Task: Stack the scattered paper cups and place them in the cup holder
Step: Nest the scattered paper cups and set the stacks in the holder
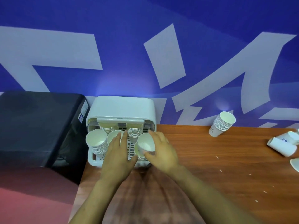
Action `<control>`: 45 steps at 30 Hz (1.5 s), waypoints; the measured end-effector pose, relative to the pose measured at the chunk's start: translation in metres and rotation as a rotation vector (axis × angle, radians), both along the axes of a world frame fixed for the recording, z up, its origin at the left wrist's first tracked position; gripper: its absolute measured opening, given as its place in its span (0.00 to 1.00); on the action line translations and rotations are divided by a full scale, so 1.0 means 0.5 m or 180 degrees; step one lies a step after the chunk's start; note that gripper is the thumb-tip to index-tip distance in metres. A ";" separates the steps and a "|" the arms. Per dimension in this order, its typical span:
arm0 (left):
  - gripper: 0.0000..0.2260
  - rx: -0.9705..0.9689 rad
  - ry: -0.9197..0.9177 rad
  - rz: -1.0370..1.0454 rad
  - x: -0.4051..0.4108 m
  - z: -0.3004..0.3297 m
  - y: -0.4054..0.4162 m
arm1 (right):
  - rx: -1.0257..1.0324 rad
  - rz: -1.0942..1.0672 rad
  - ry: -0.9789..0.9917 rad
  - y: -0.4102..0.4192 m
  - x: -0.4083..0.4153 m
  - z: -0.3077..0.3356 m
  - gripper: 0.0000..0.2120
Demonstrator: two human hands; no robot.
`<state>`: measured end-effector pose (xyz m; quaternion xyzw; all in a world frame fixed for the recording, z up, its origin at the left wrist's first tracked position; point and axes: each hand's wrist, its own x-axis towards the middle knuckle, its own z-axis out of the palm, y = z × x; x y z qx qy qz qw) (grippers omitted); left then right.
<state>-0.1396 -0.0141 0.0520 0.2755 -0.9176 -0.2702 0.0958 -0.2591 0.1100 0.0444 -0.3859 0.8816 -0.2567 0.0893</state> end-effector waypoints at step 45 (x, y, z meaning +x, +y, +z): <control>0.30 0.0221 -0.0944 -0.0807 -0.357 -0.040 0.865 | 0.1096 -0.0554 -0.1079 1.064 -0.431 -0.012 0.21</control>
